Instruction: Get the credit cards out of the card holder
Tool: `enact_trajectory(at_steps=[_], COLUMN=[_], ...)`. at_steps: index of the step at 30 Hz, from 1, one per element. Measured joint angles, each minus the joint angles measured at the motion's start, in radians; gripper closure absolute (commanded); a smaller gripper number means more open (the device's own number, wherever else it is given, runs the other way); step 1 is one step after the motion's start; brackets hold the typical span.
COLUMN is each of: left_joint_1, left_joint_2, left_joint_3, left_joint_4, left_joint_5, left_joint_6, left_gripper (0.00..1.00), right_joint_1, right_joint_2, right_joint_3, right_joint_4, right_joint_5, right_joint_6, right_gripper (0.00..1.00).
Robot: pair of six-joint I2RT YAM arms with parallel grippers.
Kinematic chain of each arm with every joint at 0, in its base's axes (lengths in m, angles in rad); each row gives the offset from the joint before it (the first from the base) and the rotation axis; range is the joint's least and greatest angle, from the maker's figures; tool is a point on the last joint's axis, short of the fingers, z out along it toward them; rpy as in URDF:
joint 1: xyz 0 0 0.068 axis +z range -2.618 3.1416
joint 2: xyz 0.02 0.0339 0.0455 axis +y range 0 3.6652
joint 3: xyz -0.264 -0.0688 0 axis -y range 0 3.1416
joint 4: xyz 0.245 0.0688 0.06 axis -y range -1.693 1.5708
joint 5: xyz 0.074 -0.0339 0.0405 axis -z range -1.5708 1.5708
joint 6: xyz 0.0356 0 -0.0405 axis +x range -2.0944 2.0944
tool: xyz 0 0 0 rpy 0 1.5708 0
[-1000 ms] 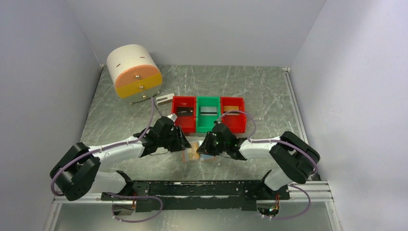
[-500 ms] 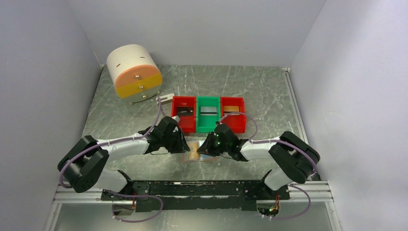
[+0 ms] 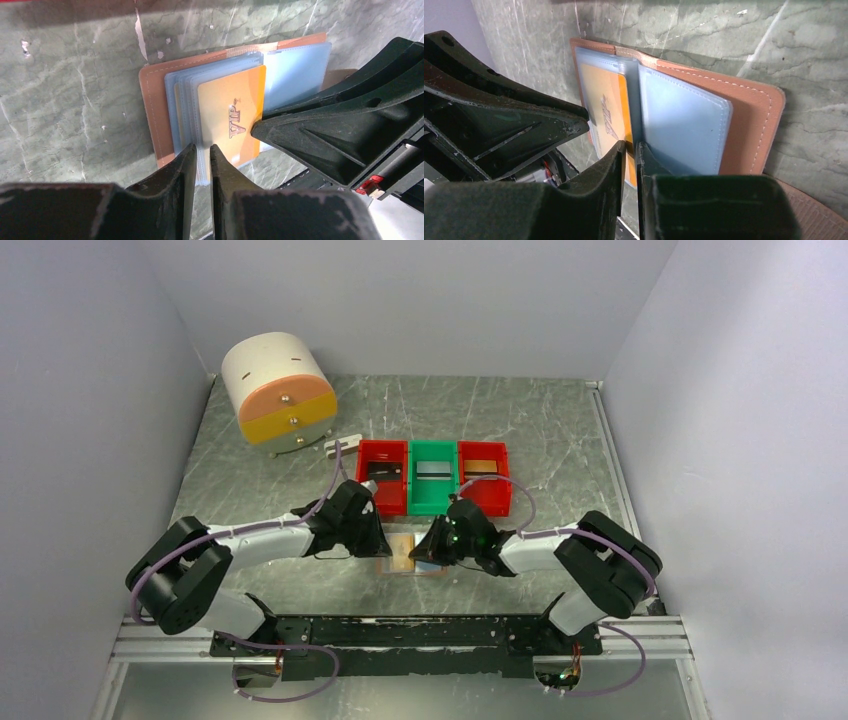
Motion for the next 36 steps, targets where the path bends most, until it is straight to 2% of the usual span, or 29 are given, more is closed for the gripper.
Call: enact_trajectory(at_steps=[6,10,14,20,24,27,36], left_joint_1=[-0.003,-0.006,-0.011,-0.014,-0.016,-0.020,-0.029], left_joint_2=[0.000,0.002,0.002,0.000,-0.016,-0.029,0.005], left_joint_3=[0.014,0.022,0.031,0.034,0.045,0.061,0.066], left_joint_4=[-0.029,-0.043,-0.052,-0.060,-0.058,-0.036,0.023], left_joint_5=[-0.015,-0.025,-0.037,-0.053,-0.052,-0.043,0.009], left_joint_6=[0.017,0.025,0.025,0.025,0.034,0.049,0.053], left_gripper=[0.80,0.77,0.73,0.61,0.60,0.61,0.73], right_joint_1=[-0.002,-0.008,-0.010,-0.013,-0.013,-0.013,-0.013], right_joint_2=[0.001,0.001,0.000,-0.007,-0.007,-0.007,-0.010], right_joint_3=[-0.026,-0.038,-0.037,-0.026,-0.024,-0.024,-0.023], right_joint_4=[0.042,0.062,0.050,0.016,0.012,0.011,0.000], right_joint_5=[-0.009,-0.021,-0.018,-0.008,-0.009,-0.009,-0.001], right_joint_6=[0.020,0.037,0.037,0.032,0.030,0.030,0.030], right_gripper=[0.94,1.00,1.00,1.00,1.00,1.00,1.00])
